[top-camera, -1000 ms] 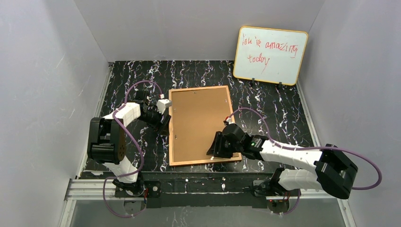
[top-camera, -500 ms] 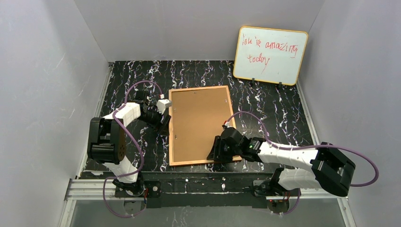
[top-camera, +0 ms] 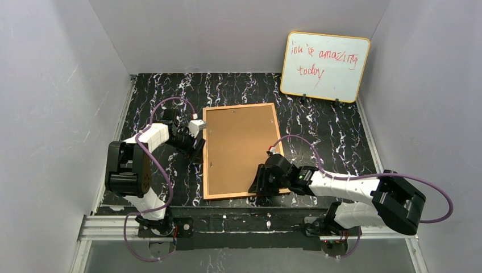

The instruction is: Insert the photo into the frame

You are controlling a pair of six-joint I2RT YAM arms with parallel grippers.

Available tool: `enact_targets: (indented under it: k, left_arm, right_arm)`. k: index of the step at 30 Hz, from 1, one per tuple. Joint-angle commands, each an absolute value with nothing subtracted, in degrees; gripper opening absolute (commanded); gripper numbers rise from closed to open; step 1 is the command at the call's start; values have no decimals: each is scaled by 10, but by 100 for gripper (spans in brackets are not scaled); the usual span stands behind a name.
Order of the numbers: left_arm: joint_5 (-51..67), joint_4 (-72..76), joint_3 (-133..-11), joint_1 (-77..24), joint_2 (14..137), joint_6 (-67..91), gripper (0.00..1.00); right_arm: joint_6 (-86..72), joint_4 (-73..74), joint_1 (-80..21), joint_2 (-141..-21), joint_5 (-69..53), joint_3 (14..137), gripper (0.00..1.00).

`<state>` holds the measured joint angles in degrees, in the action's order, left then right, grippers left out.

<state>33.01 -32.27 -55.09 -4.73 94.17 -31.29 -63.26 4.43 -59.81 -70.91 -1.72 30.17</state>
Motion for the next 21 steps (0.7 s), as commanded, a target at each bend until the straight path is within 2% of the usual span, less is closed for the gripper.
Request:
enact_targets:
  k: [1,21]
  left_arm:
    - [333,-346,-557,-50,916,-327,75]
    - [341,-353,-561,-50,921,-334,74]
  right_arm:
    - [-635,39,-602,-718,-3,297,50]
    - [-634,22,-602,-741,20,303,47]
